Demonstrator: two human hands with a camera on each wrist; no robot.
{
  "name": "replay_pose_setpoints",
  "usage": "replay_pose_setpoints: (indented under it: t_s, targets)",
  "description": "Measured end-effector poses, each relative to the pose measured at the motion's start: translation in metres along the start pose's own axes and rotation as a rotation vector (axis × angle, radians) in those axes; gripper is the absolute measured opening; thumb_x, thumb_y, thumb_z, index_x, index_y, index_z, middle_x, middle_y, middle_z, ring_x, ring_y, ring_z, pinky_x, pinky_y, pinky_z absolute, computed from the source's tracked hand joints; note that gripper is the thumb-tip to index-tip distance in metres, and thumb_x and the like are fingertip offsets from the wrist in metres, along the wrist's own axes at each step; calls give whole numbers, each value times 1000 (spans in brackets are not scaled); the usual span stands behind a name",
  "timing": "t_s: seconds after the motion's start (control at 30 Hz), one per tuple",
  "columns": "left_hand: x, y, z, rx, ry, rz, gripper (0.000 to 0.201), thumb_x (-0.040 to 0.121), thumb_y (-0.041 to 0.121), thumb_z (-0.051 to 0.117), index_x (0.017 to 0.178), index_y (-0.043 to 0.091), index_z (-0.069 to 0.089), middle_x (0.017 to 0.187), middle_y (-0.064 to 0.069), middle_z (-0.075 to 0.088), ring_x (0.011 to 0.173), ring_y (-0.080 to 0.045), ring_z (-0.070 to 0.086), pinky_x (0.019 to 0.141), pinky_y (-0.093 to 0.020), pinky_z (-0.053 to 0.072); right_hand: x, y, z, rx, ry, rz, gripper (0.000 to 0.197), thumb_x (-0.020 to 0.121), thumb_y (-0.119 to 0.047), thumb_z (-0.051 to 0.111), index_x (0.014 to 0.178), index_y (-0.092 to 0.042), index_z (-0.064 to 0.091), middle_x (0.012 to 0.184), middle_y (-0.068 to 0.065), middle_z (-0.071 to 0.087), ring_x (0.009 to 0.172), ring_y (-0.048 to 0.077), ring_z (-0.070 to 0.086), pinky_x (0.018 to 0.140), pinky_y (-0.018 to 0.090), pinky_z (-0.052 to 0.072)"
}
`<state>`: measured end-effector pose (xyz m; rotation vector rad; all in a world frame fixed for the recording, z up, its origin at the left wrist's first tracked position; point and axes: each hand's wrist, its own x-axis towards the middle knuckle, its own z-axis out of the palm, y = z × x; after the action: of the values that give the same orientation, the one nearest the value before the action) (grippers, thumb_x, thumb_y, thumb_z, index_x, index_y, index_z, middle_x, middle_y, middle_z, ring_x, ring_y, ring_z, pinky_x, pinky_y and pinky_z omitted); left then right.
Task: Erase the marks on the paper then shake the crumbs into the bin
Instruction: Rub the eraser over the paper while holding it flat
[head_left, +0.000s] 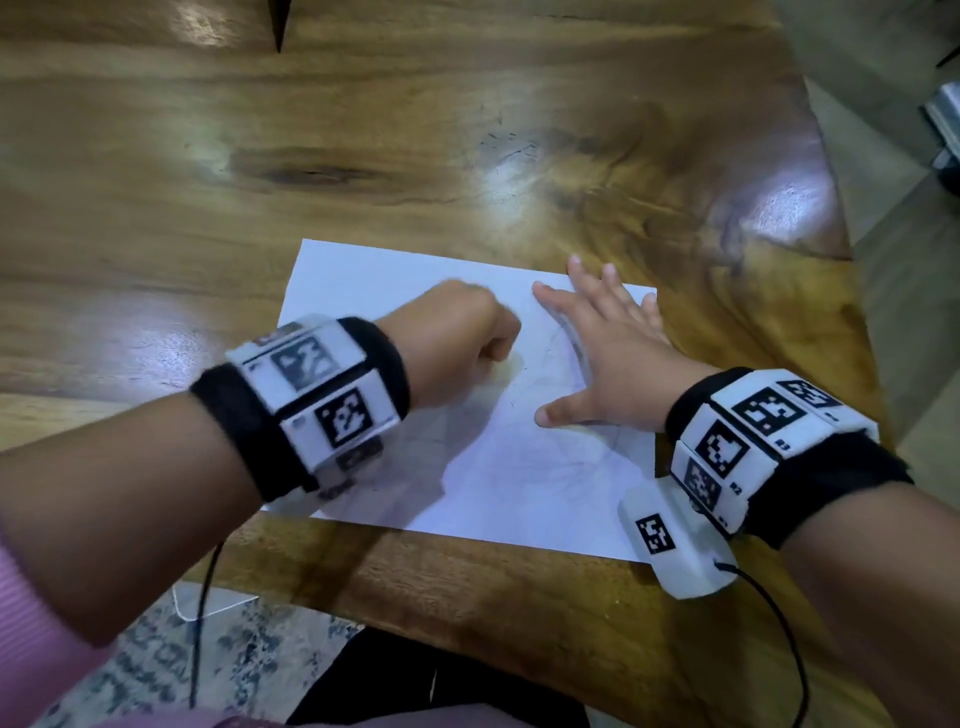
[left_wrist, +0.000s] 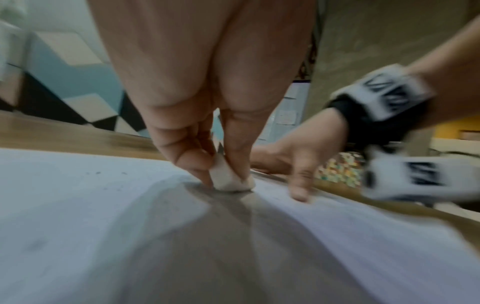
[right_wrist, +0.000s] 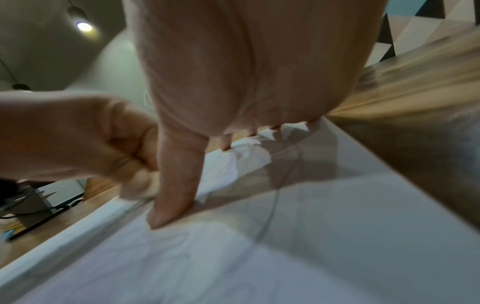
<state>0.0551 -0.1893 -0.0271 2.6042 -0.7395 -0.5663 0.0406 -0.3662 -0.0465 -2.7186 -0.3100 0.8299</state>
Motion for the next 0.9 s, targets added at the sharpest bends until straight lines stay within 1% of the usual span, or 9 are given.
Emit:
replay_pose_setpoints:
  t_s: [0.1, 0.3, 0.4, 0.47, 0.5, 0.6, 0.7, 0.83, 0.9]
  targets:
    - [-21, -4, 9, 3, -139, 47, 6, 76, 11, 59, 70, 11, 61, 78, -6, 64, 73, -25, 54, 65, -30, 41, 0, 1, 0, -6, -1, 1, 116, 65, -52, 78, 149, -40, -1, 154, -10, -27, 140, 15, -29, 110, 42, -18]
    - [2, -13, -7, -40, 105, -102, 7, 77, 7, 58, 79, 6, 64, 86, -13, 65, 77, -24, 49, 61, -26, 27, -1, -1, -1, -3, -3, -1, 115, 66, -51, 78, 149, -40, -1, 154, -10, -27, 140, 15, -29, 111, 42, -18]
    - [-24, -14, 3, -41, 10, -12, 15, 77, 19, 57, 69, 7, 61, 78, -13, 64, 72, -27, 52, 57, -27, 32, -1, 0, -1, 1, -5, 0, 115, 66, -50, 78, 148, -41, -1, 154, -11, -27, 140, 15, -30, 110, 41, -19]
    - [-38, -15, 10, -40, -106, 2, 8, 75, 12, 58, 67, 10, 61, 76, -7, 62, 72, -25, 55, 64, -30, 43, -1, 0, -1, -4, -5, -2, 115, 66, -51, 78, 148, -41, -2, 154, -10, -28, 140, 15, -30, 110, 41, -19]
    - [-38, -17, 10, -45, -125, -10, 8, 74, 8, 59, 67, 13, 61, 75, -3, 60, 72, -22, 54, 66, -31, 43, -1, 0, -1, -5, -5, -1, 115, 66, -51, 78, 148, -41, -2, 154, -10, -28, 140, 15, -29, 110, 41, -18]
    - [-17, -17, 2, -53, -9, -45, 9, 74, 6, 60, 72, 13, 64, 75, 1, 54, 73, -18, 48, 64, -24, 31, -1, 0, -1, -15, -3, -1, 115, 66, -51, 78, 149, -40, -2, 154, -10, -28, 140, 15, -29, 111, 42, -18]
    - [-5, -13, -5, -48, 85, -89, 6, 77, 6, 58, 77, 7, 63, 79, -5, 53, 76, -21, 45, 64, -25, 30, 0, 0, -1, -15, -1, 3, 115, 66, -52, 78, 149, -40, -2, 154, -10, -27, 141, 16, -28, 111, 43, -17]
    - [-36, -9, 8, -40, -47, -31, 7, 76, 8, 56, 71, 6, 60, 77, -10, 58, 72, -26, 50, 63, -30, 36, 0, 0, 0, -5, -5, 15, 116, 65, -51, 79, 148, -41, -1, 154, -11, -26, 140, 14, -28, 111, 41, -18]
    - [-42, -8, 11, -46, -71, -45, 7, 77, 11, 59, 71, 9, 59, 78, -7, 57, 72, -24, 51, 64, -30, 37, 0, 0, 0, -1, 4, 11, 116, 65, -51, 79, 148, -41, 0, 155, -11, -26, 140, 14, -28, 111, 41, -18]
